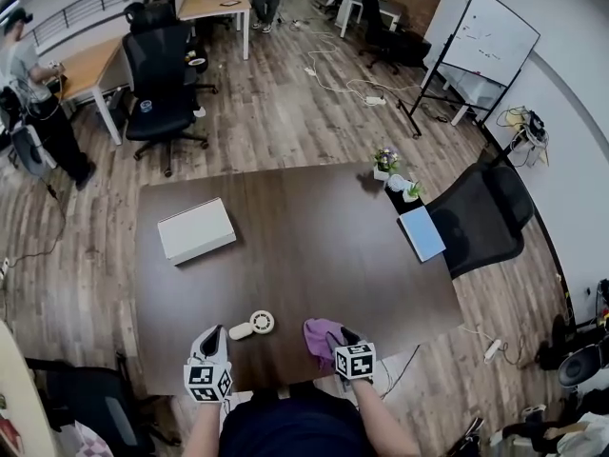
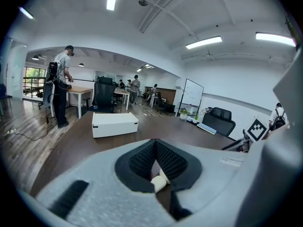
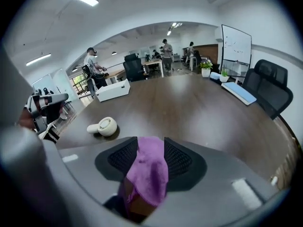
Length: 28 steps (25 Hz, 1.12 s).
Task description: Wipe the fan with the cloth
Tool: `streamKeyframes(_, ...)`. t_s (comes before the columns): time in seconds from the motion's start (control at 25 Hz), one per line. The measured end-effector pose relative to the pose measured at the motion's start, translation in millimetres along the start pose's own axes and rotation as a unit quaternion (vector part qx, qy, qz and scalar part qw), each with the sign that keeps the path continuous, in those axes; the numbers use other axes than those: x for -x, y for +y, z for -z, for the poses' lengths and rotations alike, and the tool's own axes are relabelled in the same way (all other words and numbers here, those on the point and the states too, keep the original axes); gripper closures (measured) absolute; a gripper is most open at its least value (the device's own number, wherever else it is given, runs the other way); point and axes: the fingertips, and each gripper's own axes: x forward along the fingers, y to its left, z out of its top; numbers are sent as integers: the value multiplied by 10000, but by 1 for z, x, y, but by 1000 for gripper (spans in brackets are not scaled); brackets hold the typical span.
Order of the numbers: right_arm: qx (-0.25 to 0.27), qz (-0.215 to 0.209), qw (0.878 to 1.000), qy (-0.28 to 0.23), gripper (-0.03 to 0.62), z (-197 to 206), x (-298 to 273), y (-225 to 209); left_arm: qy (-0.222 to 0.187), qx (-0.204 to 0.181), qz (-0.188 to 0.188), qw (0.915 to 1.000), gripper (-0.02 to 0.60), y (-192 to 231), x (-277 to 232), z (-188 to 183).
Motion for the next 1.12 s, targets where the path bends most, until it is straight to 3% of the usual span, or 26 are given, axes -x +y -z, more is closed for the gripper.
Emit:
streamKeyframes(0.24, -72, -58, 9978, 652, 324, 35, -27, -1, 200, 3, -88, 9998, 586, 7, -1, 16)
streamKeyframes(0.48, 23, 64, 9955, 942, 304, 47, -37, -8, 519, -37, -203, 9984, 586, 14, -8, 40)
streamKeyframes(0.72, 75, 150, 9934, 1132, 293, 52, -35, -16, 981, -126, -139, 9950, 423, 10, -14, 64)
streamKeyframes(0.88, 129, 196, 9922, 1227, 283, 52, -43, -10, 1590, -625, 82, 9853, 330, 14, -21, 92)
streamKeyframes(1.12, 200, 206, 9903, 1356, 281, 54, -49, -7, 2123, -1782, 486, 9596, 295, 6, -35, 120)
